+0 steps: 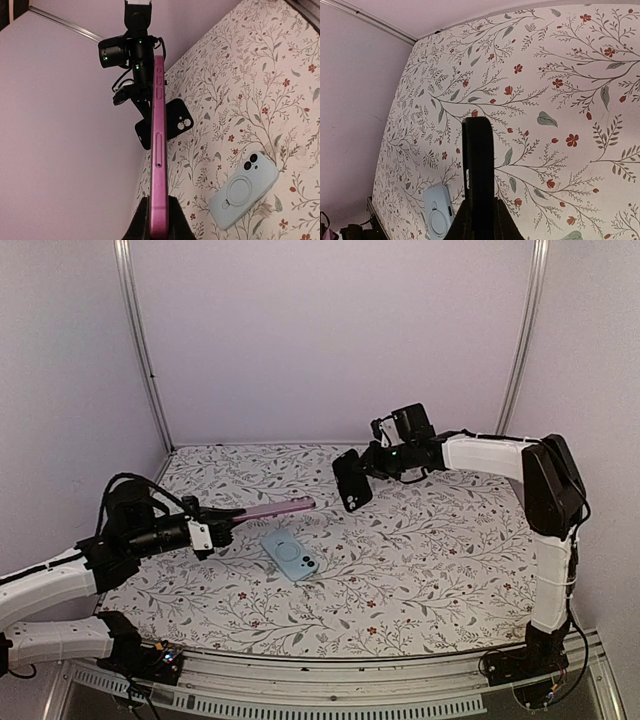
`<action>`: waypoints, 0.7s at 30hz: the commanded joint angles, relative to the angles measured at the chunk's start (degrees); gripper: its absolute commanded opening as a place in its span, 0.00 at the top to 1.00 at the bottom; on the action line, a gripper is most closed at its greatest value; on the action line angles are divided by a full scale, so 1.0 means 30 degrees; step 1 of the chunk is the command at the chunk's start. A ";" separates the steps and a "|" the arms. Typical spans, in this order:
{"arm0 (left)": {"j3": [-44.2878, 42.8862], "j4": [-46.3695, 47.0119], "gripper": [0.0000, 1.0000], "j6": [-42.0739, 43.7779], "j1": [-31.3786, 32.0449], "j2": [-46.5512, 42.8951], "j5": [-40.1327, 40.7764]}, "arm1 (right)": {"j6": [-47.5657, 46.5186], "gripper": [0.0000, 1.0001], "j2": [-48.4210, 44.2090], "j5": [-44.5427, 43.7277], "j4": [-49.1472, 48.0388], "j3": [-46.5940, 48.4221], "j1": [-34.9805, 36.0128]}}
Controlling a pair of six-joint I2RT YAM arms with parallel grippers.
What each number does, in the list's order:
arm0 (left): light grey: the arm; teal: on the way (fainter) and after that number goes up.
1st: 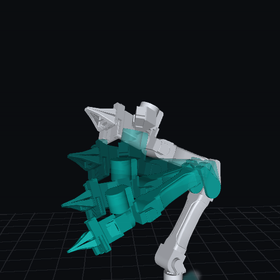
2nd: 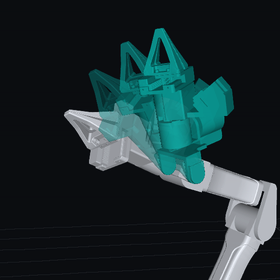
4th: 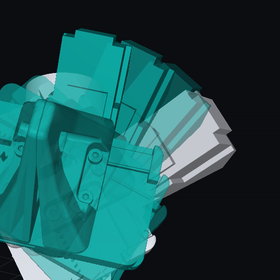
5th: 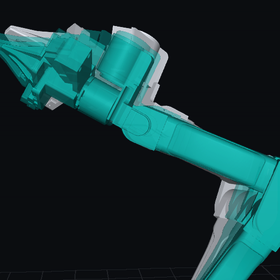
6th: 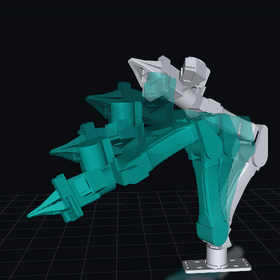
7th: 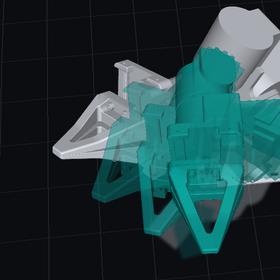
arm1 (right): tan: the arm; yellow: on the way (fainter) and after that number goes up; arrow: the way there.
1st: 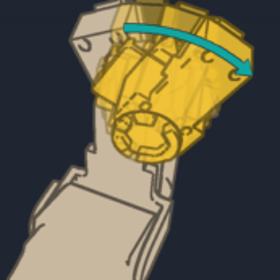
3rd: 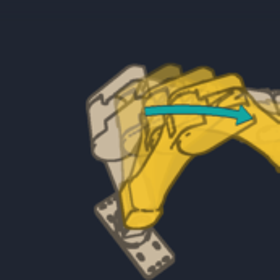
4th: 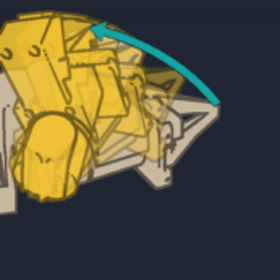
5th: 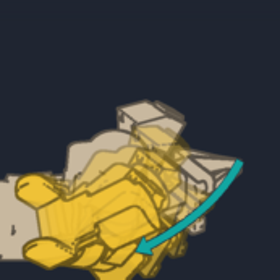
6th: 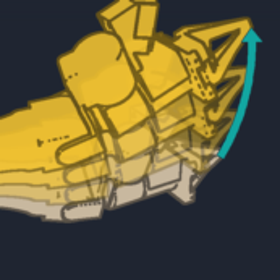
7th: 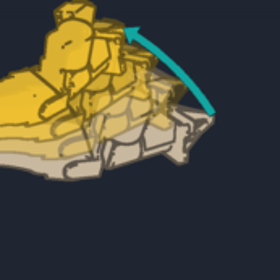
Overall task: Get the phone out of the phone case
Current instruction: Place the phone case at the center of the board.
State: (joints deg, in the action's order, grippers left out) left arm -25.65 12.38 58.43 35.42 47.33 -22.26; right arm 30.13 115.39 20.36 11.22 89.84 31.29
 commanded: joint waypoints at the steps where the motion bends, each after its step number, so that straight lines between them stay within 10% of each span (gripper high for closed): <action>1: -0.0121 0.1455 1.00 -0.0136 -0.0336 0.0034 0.0369 | 0.2574 1.00 0.2814 0.2621 -0.1697 0.1736 -0.0702; 14: -0.0090 0.1588 1.00 -0.0332 -0.0864 0.0308 0.0403 | 0.2057 0.96 0.5956 0.2244 -0.2768 0.2134 -0.1367; 21: -0.0174 0.1621 1.00 -0.0453 -0.1152 0.0440 0.0235 | 0.0878 0.75 0.5899 0.0701 -0.1439 0.1884 -0.1426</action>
State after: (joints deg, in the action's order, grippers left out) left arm -25.63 12.99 58.24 33.19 48.90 -21.26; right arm 36.32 132.88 25.96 5.32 95.31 27.35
